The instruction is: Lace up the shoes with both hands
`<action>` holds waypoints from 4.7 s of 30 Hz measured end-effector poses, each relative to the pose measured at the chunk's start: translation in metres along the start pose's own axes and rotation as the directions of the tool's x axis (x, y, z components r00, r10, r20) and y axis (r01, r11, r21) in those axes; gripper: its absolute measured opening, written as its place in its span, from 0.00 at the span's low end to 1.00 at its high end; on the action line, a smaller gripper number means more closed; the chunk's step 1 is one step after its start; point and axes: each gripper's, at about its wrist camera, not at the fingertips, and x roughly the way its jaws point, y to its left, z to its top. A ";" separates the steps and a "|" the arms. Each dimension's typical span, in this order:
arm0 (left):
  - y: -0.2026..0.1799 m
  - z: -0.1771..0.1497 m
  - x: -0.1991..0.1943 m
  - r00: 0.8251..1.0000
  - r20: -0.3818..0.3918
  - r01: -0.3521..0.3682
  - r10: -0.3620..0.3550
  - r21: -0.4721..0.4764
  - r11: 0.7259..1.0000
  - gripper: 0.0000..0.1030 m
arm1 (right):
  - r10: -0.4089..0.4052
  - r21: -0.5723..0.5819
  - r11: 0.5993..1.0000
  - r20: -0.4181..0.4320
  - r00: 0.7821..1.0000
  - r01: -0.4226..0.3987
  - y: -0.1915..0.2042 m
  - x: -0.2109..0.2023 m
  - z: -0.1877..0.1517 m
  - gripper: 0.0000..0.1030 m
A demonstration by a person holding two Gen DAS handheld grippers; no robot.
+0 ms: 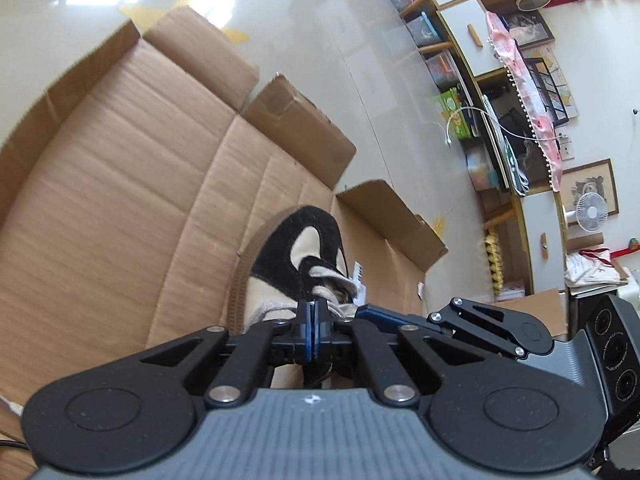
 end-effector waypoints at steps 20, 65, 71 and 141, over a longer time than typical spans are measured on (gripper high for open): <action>-0.017 0.002 -0.017 1.000 -0.023 0.025 -0.020 0.219 0.975 0.49 | 0.001 -0.005 1.000 -0.132 0.991 -0.001 -0.002 0.023 0.015 0.02; -0.034 -0.050 0.025 0.985 -0.172 0.123 -0.019 0.624 0.772 0.50 | 0.325 -0.044 0.946 0.068 0.943 -0.323 0.065 -0.079 0.207 0.02; -0.021 -0.044 0.011 0.980 -0.197 0.141 -0.035 0.554 0.820 0.50 | 0.299 -0.002 0.954 0.034 0.954 -0.299 0.057 -0.067 0.184 0.03; 0.012 -0.045 0.021 0.906 0.069 -0.313 0.417 0.773 0.552 0.06 | 0.328 0.018 0.943 -0.238 0.914 -0.333 0.081 0.016 -0.009 0.52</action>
